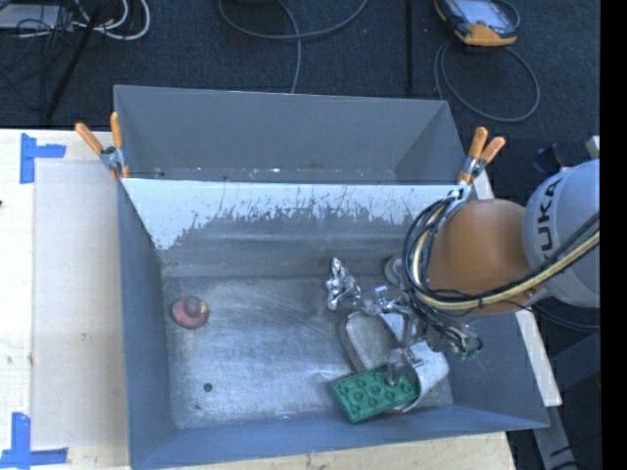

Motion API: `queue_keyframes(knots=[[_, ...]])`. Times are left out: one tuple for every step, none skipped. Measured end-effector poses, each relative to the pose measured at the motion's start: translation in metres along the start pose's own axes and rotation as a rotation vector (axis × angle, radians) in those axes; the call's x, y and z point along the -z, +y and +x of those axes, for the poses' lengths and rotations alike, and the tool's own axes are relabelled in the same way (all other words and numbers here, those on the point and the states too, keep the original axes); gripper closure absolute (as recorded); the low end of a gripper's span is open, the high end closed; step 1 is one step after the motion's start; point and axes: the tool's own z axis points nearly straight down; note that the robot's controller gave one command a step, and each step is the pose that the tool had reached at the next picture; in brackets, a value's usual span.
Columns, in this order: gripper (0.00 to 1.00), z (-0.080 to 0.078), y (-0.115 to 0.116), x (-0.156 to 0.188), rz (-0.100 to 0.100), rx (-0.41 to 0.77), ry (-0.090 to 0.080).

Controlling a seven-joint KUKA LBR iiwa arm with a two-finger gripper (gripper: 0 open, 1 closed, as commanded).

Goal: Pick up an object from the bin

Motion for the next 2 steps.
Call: queue_keyframes(knots=[[0.0, -0.0058, 0.0487, 0.002, -0.015, 0.341, 0.018], [0.0, -0.0013, 0.0585, -0.004, -0.01, 0.417, 0.008]])
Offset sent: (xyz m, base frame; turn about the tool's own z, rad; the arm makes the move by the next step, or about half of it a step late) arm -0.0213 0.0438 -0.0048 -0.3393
